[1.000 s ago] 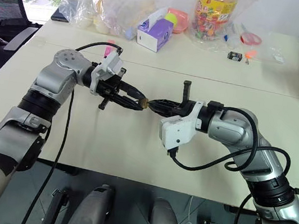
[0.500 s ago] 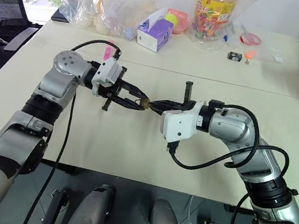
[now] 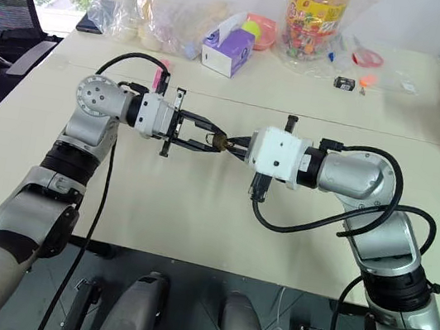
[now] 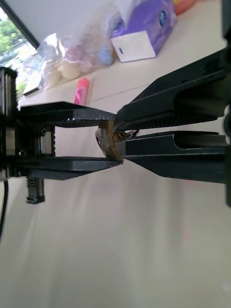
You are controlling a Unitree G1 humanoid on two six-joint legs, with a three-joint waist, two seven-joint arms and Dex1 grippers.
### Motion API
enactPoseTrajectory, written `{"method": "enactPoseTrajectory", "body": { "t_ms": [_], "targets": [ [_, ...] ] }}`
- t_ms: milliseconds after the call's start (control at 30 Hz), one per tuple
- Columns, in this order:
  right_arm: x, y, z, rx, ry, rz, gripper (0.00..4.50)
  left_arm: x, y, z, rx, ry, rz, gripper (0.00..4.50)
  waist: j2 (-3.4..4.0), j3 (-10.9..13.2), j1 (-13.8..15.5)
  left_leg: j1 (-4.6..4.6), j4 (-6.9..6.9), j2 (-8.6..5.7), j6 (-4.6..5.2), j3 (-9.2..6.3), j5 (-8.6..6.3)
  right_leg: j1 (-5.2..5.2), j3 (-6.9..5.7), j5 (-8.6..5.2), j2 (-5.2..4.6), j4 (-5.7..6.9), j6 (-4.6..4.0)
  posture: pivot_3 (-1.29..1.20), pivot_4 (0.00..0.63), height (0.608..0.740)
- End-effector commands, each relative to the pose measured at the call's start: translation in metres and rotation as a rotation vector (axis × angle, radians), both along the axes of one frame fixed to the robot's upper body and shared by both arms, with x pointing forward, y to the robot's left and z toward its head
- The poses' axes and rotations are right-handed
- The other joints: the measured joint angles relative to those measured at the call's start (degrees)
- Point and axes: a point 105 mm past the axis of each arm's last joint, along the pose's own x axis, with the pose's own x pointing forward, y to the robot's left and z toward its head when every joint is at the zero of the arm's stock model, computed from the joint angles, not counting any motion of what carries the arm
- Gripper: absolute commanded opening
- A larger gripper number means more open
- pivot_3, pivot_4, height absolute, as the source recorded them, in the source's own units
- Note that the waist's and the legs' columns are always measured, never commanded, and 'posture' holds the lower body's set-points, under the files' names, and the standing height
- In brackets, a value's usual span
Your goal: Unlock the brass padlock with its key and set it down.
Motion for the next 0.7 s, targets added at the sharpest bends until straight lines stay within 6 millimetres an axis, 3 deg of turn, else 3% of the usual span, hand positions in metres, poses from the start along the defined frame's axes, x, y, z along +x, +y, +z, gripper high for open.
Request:
{"method": "enactPoseTrajectory", "body": {
  "t_ms": [33, 333, 700],
  "targets": [
    [-0.002, 0.011, 0.005, 0.066, 0.050, 0.008, 0.03, -0.017, -0.027, 0.035, -0.103, -0.164, -0.120, 0.77, 0.00, 0.0, 0.0, 0.00, 0.00, 0.00, 0.00, 0.00, 0.00, -0.01, 0.00, 0.00, 0.00, 0.00, 0.00, 0.00, 0.150, 0.740],
    [-0.006, 0.012, 0.004, 0.052, 0.061, 0.013, 0.03, -0.016, -0.027, 0.036, -0.100, -0.168, -0.121, 0.77, 0.00, 0.0, 0.0, 0.00, 0.00, -0.01, 0.02, 0.00, -0.01, 0.00, 0.00, 0.00, 0.00, 0.00, 0.00, 0.00, 0.150, 0.740],
    [-0.003, 0.011, -0.008, -0.119, -0.137, 0.078, 0.03, -0.022, -0.023, 0.037, -0.056, 0.022, -0.156, 0.77, 0.00, 0.0, -0.1, 0.00, -0.01, -0.01, 0.03, 0.00, -0.01, -0.01, -0.01, 0.00, 0.01, 0.00, 0.00, 0.00, 0.150, 0.740]
  ]
}}
